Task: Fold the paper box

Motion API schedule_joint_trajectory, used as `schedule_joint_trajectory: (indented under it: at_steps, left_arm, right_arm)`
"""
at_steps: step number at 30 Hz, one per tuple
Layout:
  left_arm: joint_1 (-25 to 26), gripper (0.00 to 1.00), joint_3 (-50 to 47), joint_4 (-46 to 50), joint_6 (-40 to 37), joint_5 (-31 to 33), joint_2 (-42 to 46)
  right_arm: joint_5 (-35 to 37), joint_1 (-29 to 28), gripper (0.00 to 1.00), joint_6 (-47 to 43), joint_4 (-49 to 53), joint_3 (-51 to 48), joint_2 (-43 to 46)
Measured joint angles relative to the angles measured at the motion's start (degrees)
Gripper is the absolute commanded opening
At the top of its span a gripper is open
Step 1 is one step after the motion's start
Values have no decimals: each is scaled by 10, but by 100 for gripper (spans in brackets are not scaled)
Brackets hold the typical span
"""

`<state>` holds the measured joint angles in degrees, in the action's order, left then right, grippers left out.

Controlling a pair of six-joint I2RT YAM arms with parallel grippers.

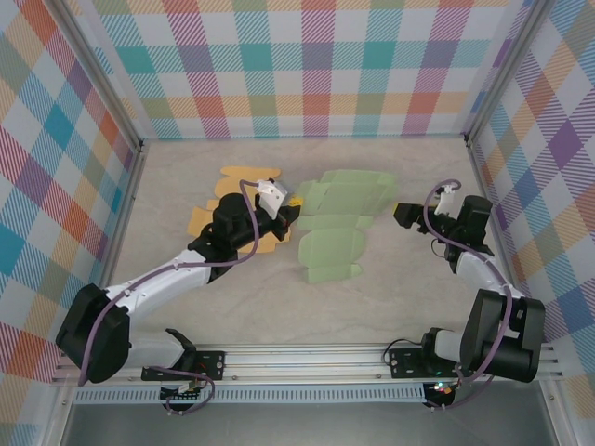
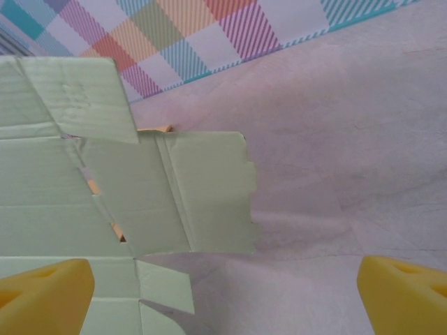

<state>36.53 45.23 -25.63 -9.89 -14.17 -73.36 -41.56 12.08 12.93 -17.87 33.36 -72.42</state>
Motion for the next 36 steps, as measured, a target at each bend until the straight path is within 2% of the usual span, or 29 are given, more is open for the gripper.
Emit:
schedule_joint_trajectory:
  at_steps: [11,20,36]
  left_arm:
    - [-17,0,0,9,1,-75,57]
    - [-18,0,0,28,9,-117,90]
    - [-18,0,0,68,13,-172,190]
  right_arm:
    - [-54,0,96,13,-68,-39,51]
    - [-139,0,92,30,-106,-43,71]
    - [-168,0,96,46,-113,-45,120]
